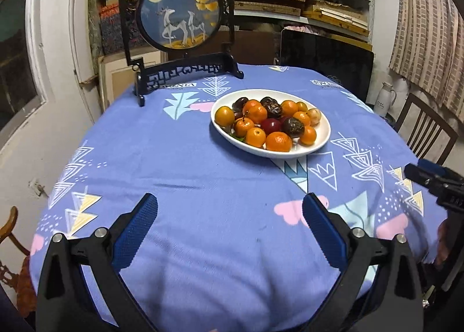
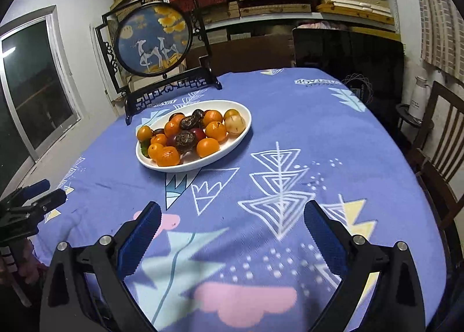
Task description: Organize fruits
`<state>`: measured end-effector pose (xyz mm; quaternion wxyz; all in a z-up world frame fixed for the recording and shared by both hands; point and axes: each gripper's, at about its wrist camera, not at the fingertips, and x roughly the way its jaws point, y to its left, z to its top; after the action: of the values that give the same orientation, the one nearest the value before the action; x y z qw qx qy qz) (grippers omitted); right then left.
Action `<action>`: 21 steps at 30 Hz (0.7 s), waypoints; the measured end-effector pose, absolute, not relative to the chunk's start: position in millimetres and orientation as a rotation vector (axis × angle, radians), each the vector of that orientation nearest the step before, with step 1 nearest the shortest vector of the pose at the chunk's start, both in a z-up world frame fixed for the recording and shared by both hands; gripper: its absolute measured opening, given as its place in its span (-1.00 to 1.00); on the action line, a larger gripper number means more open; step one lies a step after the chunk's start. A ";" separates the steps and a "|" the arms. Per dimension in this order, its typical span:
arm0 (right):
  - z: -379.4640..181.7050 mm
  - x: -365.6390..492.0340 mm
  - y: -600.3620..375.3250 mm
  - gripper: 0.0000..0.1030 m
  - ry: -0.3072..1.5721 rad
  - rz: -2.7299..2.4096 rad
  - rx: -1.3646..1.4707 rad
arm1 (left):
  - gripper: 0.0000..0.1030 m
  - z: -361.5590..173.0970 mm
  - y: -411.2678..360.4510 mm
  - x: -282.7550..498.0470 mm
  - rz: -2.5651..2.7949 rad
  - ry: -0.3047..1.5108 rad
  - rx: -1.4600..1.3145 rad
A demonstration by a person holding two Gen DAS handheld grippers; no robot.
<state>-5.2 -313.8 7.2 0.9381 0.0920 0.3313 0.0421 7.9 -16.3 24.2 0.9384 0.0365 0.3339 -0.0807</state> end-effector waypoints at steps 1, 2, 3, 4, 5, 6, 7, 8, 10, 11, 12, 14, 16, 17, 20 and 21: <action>9.3 -9.6 -314.5 0.93 0.669 0.084 0.188 | 0.90 25.2 -15.3 5.8 -0.164 0.679 0.072; 11.5 -13.9 -315.0 0.93 0.662 0.085 0.188 | 0.90 27.0 -14.1 1.4 -0.162 0.673 0.070; 14.3 -18.8 -315.9 0.93 0.656 0.082 0.187 | 0.90 28.7 -13.0 -1.6 -0.160 0.667 0.069; 16.2 -21.9 -315.9 0.93 0.651 0.081 0.188 | 0.90 30.9 -12.3 -6.1 -0.154 0.659 0.071; 17.6 -24.4 -316.3 0.93 0.648 0.082 0.190 | 0.90 32.1 -12.2 -7.5 -0.149 0.653 0.074; 19.4 -27.8 -316.7 0.93 0.645 0.085 0.194 | 0.90 34.1 -12.1 -10.5 -0.140 0.644 0.080; 20.7 -30.5 -317.0 0.93 0.642 0.085 0.196 | 0.90 36.3 -12.1 -13.6 -0.131 0.635 0.086; 21.3 -31.9 -317.1 0.93 0.640 0.084 0.198 | 0.90 38.2 -11.6 -15.4 -0.123 0.628 0.090; 23.0 -35.7 -318.2 0.93 0.635 0.083 0.207 | 0.90 40.9 -9.9 -17.4 -0.122 0.623 0.090; 23.4 -36.9 -318.3 0.93 0.634 0.082 0.209 | 0.90 41.6 -9.6 -17.0 -0.121 0.622 0.089; 24.0 -38.7 -317.7 0.93 0.631 0.081 0.208 | 0.90 42.0 -8.6 -16.8 -0.119 0.620 0.090; 24.5 -39.8 -317.3 0.93 0.629 0.082 0.208 | 0.90 42.3 -7.6 -17.2 -0.120 0.619 0.090; 24.2 -40.3 -316.6 0.93 0.634 0.084 0.208 | 0.90 41.9 -7.4 -17.9 -0.115 0.622 0.093; 24.3 -40.6 -315.7 0.93 0.635 0.085 0.206 | 0.90 42.0 -7.3 -18.5 -0.114 0.623 0.094; 25.5 -42.9 -313.0 0.93 0.634 0.087 0.198 | 0.90 42.1 -6.1 -19.3 -0.115 0.623 0.094; 25.7 -43.3 -312.5 0.93 0.634 0.088 0.198 | 0.90 42.3 -6.1 -19.8 -0.112 0.620 0.097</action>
<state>-43.3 -312.5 25.7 0.9444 0.0972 0.3112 0.0433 -19.8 -6.1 42.3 0.9496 0.0476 0.3048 -0.0548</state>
